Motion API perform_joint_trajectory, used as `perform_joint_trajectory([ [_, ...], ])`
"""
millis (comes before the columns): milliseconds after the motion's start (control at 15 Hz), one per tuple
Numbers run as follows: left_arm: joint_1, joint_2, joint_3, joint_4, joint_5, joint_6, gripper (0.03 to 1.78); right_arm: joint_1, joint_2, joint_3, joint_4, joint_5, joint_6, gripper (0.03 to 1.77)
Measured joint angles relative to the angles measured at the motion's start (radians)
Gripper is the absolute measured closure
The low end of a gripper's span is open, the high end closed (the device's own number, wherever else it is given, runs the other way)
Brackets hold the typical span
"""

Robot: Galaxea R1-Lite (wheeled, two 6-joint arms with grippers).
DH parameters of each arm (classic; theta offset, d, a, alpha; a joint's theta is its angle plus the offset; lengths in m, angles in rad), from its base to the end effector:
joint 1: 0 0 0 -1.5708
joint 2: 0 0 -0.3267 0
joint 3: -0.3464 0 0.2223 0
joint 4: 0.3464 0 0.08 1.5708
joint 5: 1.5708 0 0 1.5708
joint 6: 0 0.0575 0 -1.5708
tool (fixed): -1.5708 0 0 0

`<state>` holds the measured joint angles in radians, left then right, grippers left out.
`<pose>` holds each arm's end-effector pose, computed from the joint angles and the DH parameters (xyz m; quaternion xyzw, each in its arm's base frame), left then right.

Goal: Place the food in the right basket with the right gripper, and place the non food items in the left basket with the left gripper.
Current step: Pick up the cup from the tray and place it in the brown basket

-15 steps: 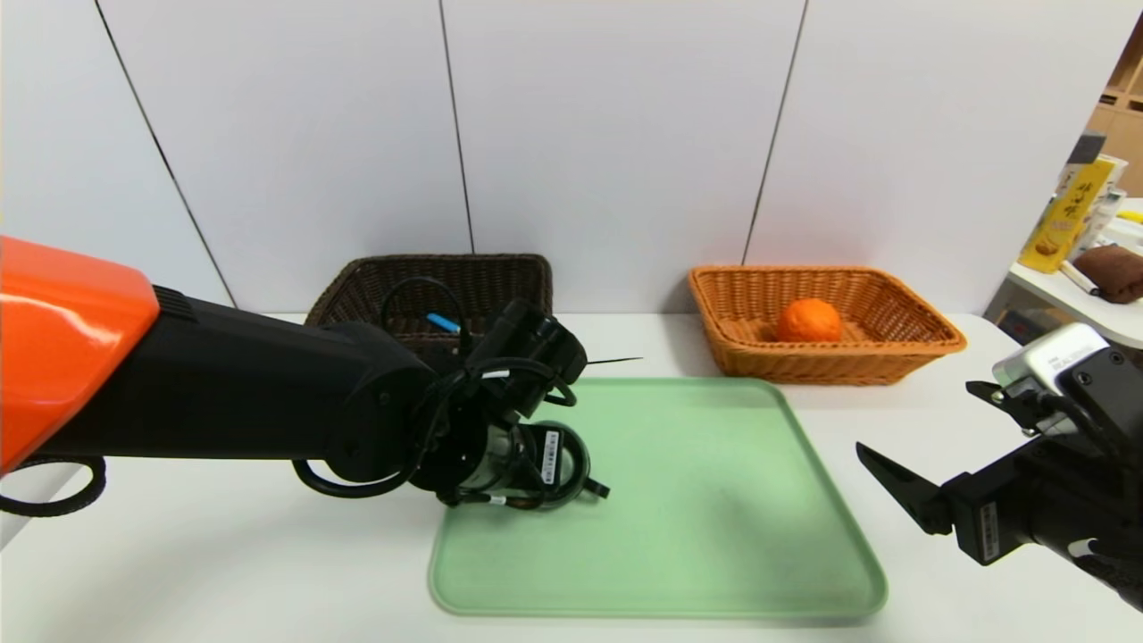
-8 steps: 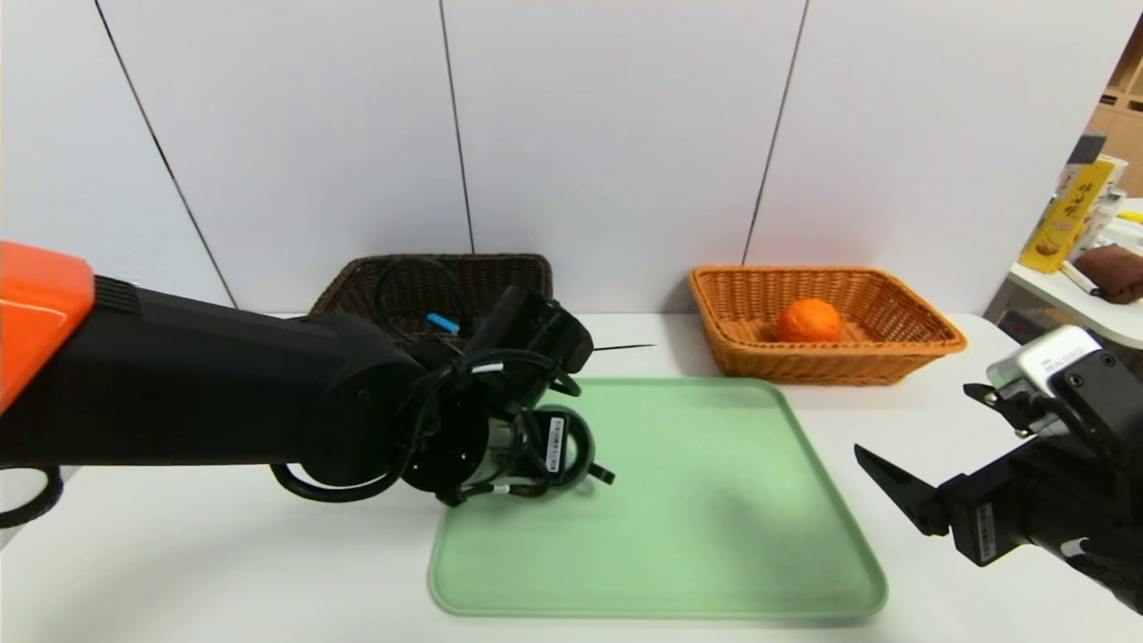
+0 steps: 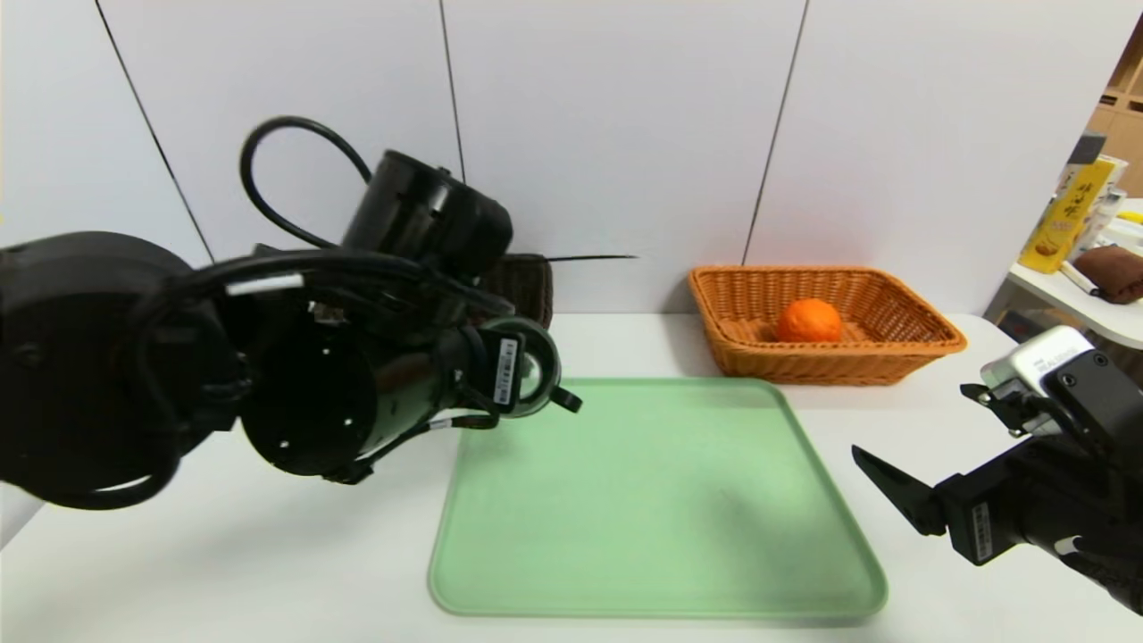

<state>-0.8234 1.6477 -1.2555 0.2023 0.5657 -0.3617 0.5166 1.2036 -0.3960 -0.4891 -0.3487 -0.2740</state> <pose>0.2630 -0.2384 0.2436 0.0139 0.2435 -0.0804 0.9665 0.1915 0.0862 0.1640 -0.2002 0.1313 0.1017 0.9656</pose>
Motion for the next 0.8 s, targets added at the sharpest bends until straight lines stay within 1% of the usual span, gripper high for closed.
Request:
perform_joint_trajectory([
  [133, 0.007, -0.052, -0.006, -0.006, 0.067, 0.054, 1.7, 0.0, 0.002, -0.003, 0.0, 0.0, -0.002, 0.11],
  [200, 0.016, -0.069, -0.011, -0.01, 0.091, 0.073, 1.7, 0.0, 0.003, -0.004, 0.0, 0.0, -0.003, 0.11],
  [267, 0.03, -0.082, -0.018, -0.021, 0.101, 0.09, 1.7, 0.003, 0.004, -0.004, 0.0, 0.0, -0.004, 0.11],
  [600, 0.112, -0.086, -0.094, -0.043, 0.102, 0.149, 1.7, 0.017, 0.004, -0.004, 0.0, -0.006, -0.003, 0.11],
  [800, 0.172, -0.052, -0.143, -0.05, 0.083, 0.168, 1.7, 0.02, 0.004, -0.004, 0.0, -0.007, -0.003, 0.11],
])
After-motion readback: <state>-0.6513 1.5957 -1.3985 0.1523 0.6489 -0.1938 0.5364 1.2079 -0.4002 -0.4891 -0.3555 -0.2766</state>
